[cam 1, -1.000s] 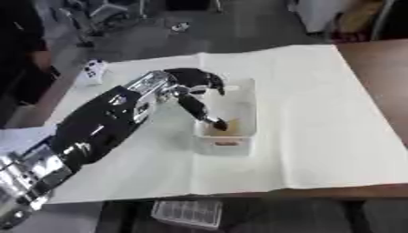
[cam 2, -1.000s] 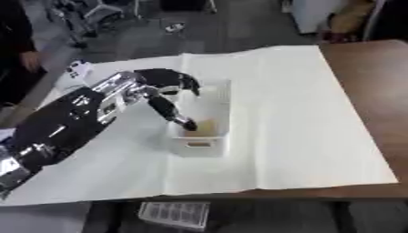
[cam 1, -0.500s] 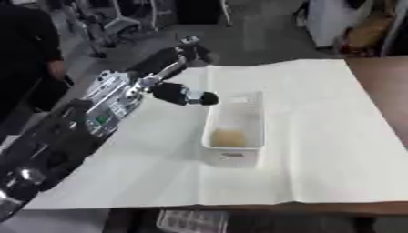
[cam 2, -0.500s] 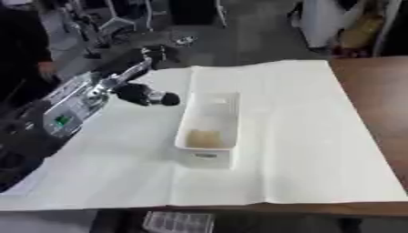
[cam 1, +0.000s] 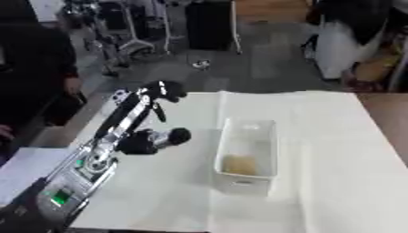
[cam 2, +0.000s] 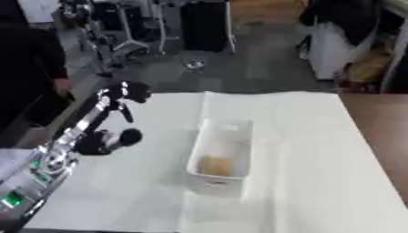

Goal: Pick up objects on the table and place them in the box.

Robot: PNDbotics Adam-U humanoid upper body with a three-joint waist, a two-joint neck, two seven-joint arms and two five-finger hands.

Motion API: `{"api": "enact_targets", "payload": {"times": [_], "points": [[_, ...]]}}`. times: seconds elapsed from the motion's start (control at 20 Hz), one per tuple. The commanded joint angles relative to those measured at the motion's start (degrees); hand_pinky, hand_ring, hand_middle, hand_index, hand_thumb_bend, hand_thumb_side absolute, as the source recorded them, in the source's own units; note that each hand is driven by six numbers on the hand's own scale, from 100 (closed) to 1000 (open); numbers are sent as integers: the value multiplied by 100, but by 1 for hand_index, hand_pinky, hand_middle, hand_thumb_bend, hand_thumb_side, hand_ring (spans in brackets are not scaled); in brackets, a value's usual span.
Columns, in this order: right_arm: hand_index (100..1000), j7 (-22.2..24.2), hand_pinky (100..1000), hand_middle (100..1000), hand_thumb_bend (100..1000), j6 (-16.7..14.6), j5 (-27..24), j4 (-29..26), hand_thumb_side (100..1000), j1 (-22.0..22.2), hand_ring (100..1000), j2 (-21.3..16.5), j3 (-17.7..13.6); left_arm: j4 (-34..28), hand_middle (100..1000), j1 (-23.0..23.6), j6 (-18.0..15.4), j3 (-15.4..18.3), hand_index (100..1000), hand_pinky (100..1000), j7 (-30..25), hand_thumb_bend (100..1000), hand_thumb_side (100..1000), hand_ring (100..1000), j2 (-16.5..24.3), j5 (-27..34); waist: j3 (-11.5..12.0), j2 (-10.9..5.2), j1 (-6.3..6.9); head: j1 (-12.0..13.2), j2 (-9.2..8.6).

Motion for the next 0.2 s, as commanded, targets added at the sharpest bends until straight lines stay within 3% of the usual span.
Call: {"api": "enact_targets", "payload": {"times": [0.05, 0.2], "points": [[652, -77, 371, 456, 100, 21, 119, -76, 1000, 46, 463, -188, -83, -130, 689, 18, -708, 109, 716, 310, 113, 753, 822, 597, -359, 290, 89, -24, -49, -276, -374], [655, -130, 369, 456, 100, 58, 190, -76, 1000, 142, 462, -259, -120, -130, 683, 76, -1069, 123, 716, 301, 45, 742, 829, 587, -665, 457, 227, 10, -127, -557, -805]]}}
